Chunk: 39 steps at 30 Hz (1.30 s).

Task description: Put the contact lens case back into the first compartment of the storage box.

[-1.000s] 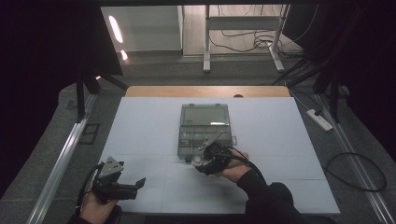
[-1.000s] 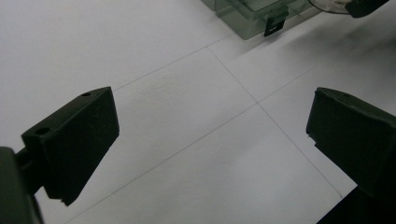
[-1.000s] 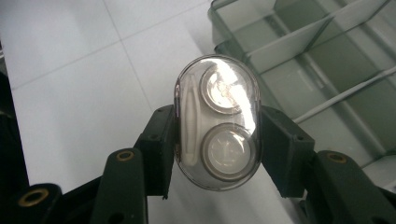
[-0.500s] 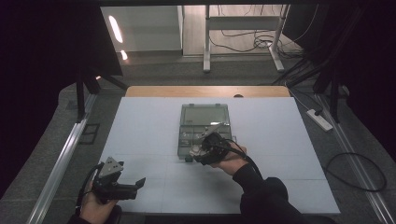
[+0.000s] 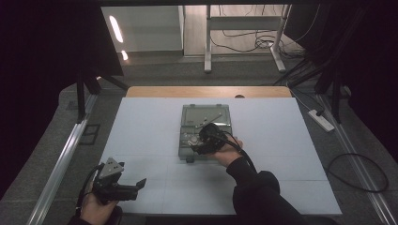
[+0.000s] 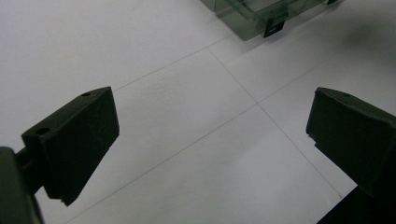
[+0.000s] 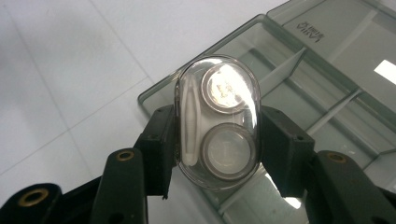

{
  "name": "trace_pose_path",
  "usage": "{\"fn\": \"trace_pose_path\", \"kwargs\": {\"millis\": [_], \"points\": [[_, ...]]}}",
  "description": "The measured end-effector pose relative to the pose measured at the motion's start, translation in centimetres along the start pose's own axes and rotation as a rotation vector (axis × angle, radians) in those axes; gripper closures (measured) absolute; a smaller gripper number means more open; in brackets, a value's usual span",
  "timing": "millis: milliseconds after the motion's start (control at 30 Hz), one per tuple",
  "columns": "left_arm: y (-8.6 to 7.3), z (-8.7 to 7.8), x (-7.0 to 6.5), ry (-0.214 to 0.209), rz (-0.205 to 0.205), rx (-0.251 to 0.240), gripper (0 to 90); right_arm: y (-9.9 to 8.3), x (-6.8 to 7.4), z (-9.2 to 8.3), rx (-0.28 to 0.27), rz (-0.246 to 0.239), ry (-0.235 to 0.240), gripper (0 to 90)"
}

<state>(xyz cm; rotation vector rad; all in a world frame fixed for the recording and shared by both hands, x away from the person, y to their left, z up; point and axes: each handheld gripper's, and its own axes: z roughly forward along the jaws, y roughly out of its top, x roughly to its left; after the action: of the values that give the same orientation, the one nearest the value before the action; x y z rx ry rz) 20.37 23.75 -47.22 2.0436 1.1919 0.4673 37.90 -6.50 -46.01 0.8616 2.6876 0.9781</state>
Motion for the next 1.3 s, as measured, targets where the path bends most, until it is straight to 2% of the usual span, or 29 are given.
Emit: {"fn": "trace_pose_path", "kwargs": {"millis": [367, 800, 1300], "points": [[0.0, 0.0, 0.0, 0.0, 0.001, -0.002, 2.6, 1.2, -0.9, 1.3, -0.008, 0.049, -0.043, 48.9], [0.0, 0.0, 0.0, -0.001, 0.001, -0.002, 2.6, 2.3, -1.5, 2.9, -0.018, 0.113, -0.07, 48.9], [-0.1, -0.1, 0.0, -0.001, 0.001, -0.004, 2.6, 3.6, -1.0, 5.2, -0.024, 0.156, -0.093, 48.8]]}}
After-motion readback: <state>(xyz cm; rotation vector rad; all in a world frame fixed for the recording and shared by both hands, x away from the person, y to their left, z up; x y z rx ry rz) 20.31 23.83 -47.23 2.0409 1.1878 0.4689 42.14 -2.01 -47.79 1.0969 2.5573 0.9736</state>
